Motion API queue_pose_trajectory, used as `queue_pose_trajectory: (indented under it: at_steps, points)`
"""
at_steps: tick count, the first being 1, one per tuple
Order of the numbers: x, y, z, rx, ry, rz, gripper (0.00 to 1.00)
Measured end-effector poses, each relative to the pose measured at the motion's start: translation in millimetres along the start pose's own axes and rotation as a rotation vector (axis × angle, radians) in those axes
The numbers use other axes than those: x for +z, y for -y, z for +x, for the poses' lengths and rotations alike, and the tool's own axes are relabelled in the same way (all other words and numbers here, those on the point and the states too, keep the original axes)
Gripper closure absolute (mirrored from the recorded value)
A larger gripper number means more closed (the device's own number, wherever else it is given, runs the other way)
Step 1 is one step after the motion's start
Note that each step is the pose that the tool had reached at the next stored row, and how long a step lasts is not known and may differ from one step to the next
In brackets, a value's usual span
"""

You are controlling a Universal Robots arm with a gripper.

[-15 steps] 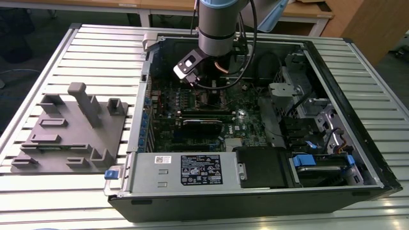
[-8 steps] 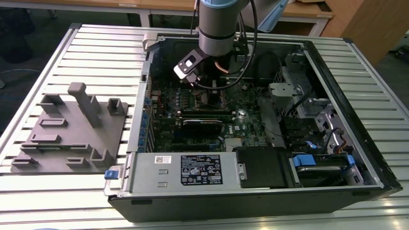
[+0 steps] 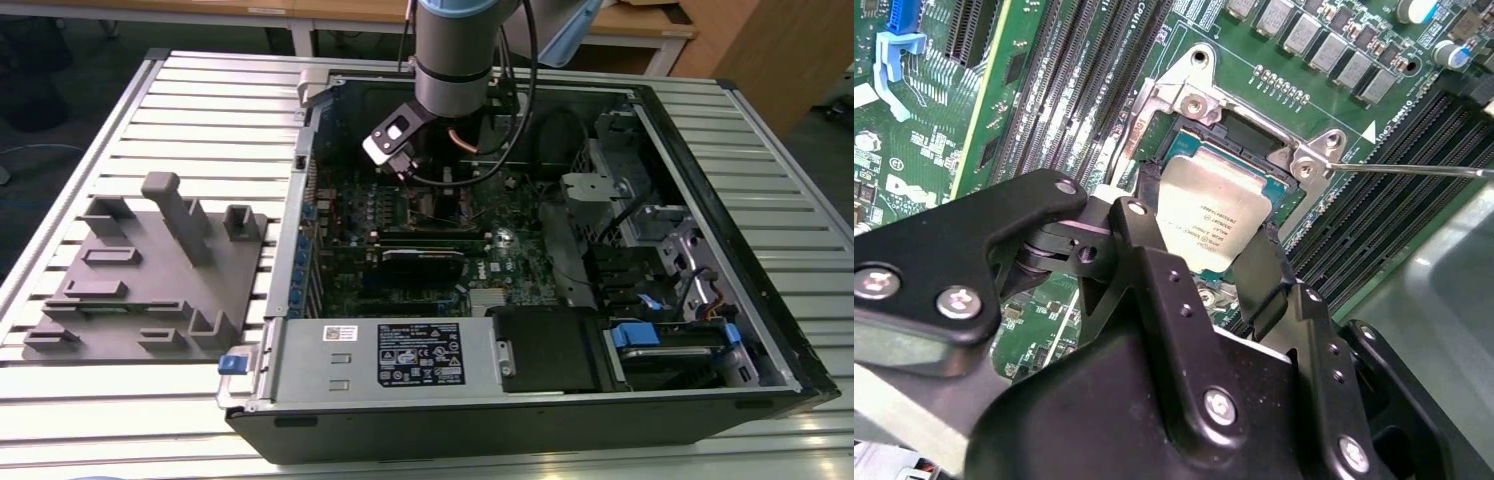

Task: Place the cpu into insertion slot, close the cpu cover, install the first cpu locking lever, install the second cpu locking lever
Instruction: 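Place the cpu into insertion slot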

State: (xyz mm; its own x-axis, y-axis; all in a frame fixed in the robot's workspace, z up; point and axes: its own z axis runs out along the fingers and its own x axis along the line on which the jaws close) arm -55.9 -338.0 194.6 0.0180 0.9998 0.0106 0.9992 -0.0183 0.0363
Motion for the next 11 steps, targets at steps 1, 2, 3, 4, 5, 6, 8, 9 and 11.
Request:
queue_pose_trajectory:
  at_steps: [1,2,3,4,5,6,8,9,11]
  points:
    - [0.0,0.0,0.0,0.0,-0.0001,-0.0001,0.46]
    - [0.1,0.0,0.0,0.0,-0.0001,-0.0001,0.45]
    - [0.1,0.0,0.0,0.0,-0.0001,-0.0001,0.45]
    - [0.1,0.0,0.0,0.0,-0.0001,-0.0001,0.39]
    - [0.1,0.0,0.0,0.0,-0.0001,-0.0001,0.39]
    - [0.1,0.0,0.0,0.0,-0.0001,-0.0001,0.39]
    - [0.1,0.0,0.0,0.0,-0.0001,-0.0001,0.39]
    - [0.2,0.0,0.0,0.0,-0.0001,-0.0001,0.39]
    - [-0.5,0.0,0.0,0.0,-0.0001,-0.0001,0.39]
